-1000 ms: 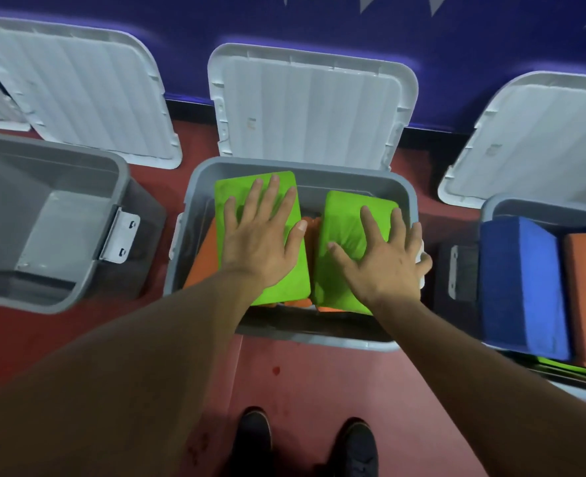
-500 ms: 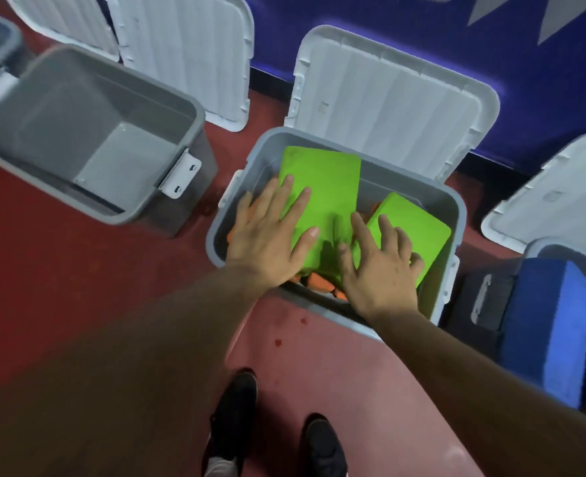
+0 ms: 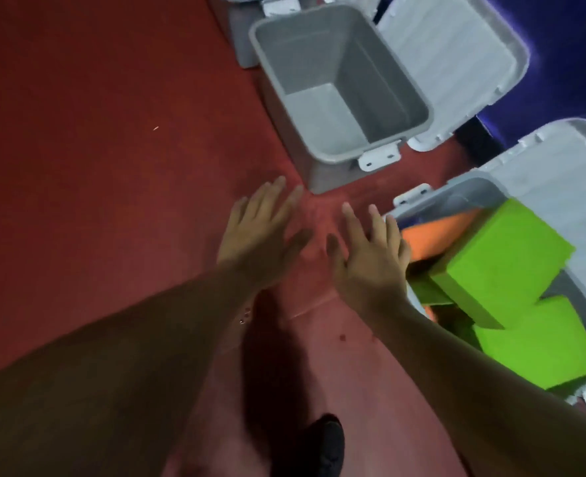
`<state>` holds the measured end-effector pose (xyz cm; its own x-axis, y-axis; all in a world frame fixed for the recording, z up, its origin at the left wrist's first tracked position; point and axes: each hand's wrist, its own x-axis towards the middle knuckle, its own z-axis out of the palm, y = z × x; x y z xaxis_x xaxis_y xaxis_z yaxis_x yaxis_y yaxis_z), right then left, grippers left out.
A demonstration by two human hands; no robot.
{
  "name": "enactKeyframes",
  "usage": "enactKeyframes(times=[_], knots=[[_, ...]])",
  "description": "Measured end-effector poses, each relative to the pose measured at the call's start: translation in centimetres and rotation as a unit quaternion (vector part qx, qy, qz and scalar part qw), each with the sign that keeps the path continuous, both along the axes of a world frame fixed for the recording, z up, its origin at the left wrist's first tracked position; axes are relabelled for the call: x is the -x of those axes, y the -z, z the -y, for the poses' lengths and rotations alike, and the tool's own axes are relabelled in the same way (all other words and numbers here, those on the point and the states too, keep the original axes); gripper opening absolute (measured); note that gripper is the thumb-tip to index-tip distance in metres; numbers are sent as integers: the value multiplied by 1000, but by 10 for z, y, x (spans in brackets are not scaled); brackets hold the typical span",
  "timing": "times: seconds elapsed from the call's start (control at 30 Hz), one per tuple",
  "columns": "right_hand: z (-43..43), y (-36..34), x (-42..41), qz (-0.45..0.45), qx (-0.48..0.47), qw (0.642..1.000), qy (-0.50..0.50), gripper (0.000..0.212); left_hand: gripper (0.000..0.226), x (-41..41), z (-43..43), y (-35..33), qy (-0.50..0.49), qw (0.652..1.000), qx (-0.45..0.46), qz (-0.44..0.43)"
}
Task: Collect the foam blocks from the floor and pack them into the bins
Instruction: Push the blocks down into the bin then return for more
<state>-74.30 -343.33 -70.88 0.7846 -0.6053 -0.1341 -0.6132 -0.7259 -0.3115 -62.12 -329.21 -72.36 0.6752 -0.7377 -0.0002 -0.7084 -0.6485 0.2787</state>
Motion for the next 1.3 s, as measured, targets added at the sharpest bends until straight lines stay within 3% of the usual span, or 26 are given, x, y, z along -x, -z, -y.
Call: enactKeyframes(times=[0.3, 0.5, 0.6, 0.73, 0.93, 1.17, 1.3], knots=[[-285, 12, -155, -23, 19, 979, -202, 59, 76, -96, -322, 4, -179, 982, -32, -41], [-515, 13, -238, -51, 2, 951, -306, 69, 74, -149, -565, -20, -249, 964, -80, -44], [-631, 5, -286, -7, -4, 936, -351, 71, 75, -173, -686, -38, -310, 945, -100, -28], [-766, -8, -323, 59, 0, 901, -430, 56, 74, -177, -825, -54, -402, 908, -113, -29], [-928, -15, -373, 86, -16, 852, -515, 56, 75, -180, -965, -64, -519, 849, -96, -32], [-1082, 2, -468, -11, -39, 808, -588, 63, 74, -245, -1104, -41, -595, 798, -90, -28], [-1149, 9, -508, -18, -43, 786, -617, 63, 73, -280, -1163, -29, -625, 775, -91, -36]])
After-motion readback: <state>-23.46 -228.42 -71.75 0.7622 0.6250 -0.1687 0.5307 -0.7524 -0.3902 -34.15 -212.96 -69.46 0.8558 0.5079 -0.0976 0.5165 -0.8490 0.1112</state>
